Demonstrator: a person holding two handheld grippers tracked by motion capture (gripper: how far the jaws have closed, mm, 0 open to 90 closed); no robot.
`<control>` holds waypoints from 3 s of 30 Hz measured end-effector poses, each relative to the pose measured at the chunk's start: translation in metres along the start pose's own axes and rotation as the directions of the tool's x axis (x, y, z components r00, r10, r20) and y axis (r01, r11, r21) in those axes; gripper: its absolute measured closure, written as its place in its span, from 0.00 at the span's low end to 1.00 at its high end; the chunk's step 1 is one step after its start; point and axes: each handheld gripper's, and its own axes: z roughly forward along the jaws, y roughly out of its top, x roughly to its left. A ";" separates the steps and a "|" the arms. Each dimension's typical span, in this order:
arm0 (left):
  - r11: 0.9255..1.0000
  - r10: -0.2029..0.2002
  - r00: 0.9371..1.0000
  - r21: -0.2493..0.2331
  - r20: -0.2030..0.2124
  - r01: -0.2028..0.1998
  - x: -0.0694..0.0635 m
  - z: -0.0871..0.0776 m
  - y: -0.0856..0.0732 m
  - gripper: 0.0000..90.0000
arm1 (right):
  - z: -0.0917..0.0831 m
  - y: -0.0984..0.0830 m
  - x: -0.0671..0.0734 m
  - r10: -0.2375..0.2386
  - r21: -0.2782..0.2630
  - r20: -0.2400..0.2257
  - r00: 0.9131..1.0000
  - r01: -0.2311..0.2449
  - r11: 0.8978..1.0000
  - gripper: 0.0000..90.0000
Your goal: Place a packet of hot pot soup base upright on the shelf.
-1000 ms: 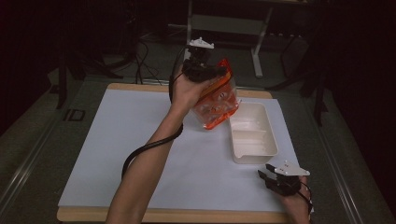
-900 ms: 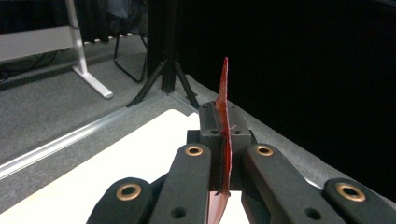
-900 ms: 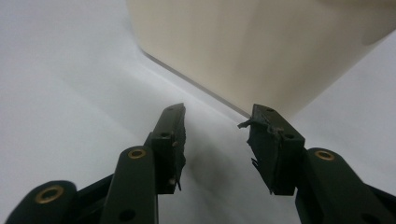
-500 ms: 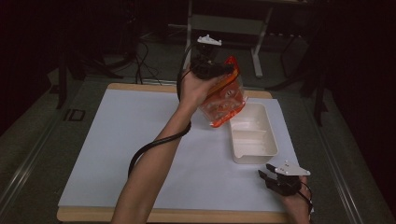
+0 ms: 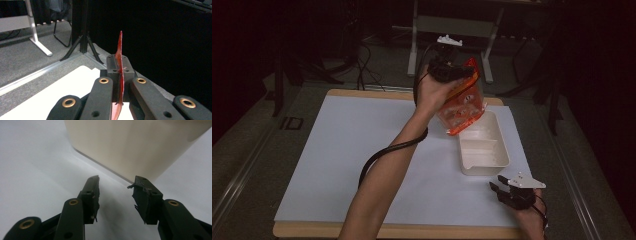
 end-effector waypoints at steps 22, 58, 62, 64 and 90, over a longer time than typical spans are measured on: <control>1.000 -0.011 1.000 -0.012 0.029 0.011 -0.013 0.032 0.000 1.00 | -0.002 0.000 0.001 0.000 -0.005 0.001 1.000 0.000 1.000 0.62; 0.997 -0.073 0.996 0.036 -0.061 0.075 -0.021 0.075 -0.017 1.00 | -0.005 -0.003 0.000 0.007 -0.008 0.007 1.000 -0.007 1.000 0.62; 0.991 -0.131 0.986 0.020 -0.102 0.133 -0.017 0.075 -0.020 1.00 | -0.006 -0.003 0.000 0.010 -0.010 0.009 1.000 -0.010 1.000 0.62; 0.990 -0.132 0.986 0.027 -0.100 0.135 -0.016 0.076 -0.020 1.00 | -0.005 -0.004 -0.001 0.009 -0.011 0.008 1.000 -0.009 1.000 0.62; 0.984 -0.004 0.993 0.175 -0.114 0.024 -0.033 0.136 -0.035 0.97 | -0.007 -0.005 -0.002 0.018 -0.016 0.010 1.000 -0.017 1.000 0.62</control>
